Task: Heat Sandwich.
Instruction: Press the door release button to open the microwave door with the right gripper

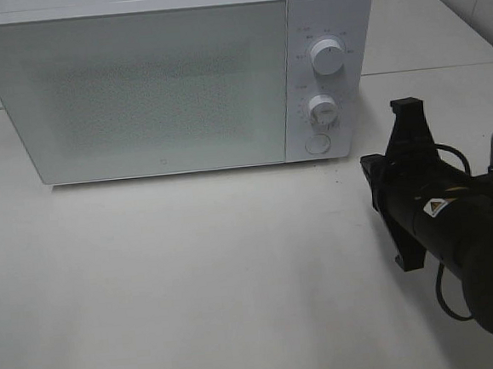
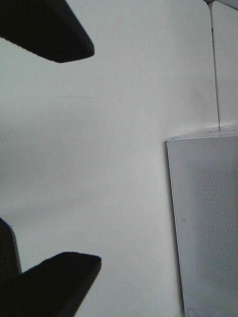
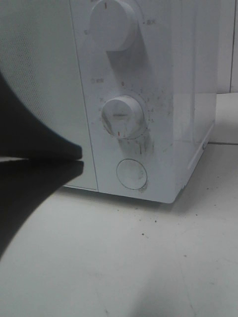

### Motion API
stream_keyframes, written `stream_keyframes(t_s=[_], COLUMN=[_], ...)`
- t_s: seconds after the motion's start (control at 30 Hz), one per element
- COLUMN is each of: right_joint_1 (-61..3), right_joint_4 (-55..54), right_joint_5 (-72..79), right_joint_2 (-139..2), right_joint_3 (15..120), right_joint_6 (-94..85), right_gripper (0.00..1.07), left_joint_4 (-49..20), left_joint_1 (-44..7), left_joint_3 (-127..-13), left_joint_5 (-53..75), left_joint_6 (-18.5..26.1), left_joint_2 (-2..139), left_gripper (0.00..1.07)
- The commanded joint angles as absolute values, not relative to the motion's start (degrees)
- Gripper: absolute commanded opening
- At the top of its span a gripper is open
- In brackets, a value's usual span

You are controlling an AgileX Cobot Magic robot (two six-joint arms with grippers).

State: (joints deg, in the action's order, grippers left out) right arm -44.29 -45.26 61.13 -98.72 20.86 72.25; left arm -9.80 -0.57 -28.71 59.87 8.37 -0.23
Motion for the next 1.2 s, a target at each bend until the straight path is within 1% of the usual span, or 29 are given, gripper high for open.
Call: stream_keyframes(t_s=[0.03, 0.13, 0.23, 0.4, 0.73, 0.97, 1.2], right_joint_1=[-42.86, -41.83, -39.99, -37.47, -33.29, -33.29, -33.29], right_joint_4=[-42.17, -41.54, -38.73, -37.93, -34.43, -32.95, -31.68], right_joint_5=[60.10, 59.82, 57.12, 52.71, 50.59, 50.71, 51.80], right_joint_2=[-100.96, -102.16, -103.59, -103.59, -105.42, -108.75, -111.67], right_joint_3=[22.92, 23.84, 26.01, 28.53, 31.40, 32.14, 35.70], right_joint_6=[72.42, 72.88, 74.26, 73.80, 71.68, 75.06, 75.06], right_gripper=[0.01, 0.01, 0.01, 0.01, 0.00, 0.00, 0.00], left_joint_4=[-10.03, -10.03, -10.03, -10.03, -10.08, -10.14, -10.08], left_joint_1=[-0.34, -0.34, -0.34, -0.34, -0.34, -0.34, -0.34], left_joint_3=[-28.65, -28.65, -28.65, -28.65, -28.65, -28.65, -28.65], left_joint_5=[59.30, 59.30, 59.30, 59.30, 59.30, 59.30, 59.30], left_joint_6=[8.25, 8.25, 8.25, 8.25, 8.25, 8.25, 8.25], left_joint_2=[-1.72, -1.72, -1.72, -1.72, -1.72, -1.72, -1.72], left_gripper=[1.01, 1.01, 1.01, 1.01, 1.01, 1.01, 1.01])
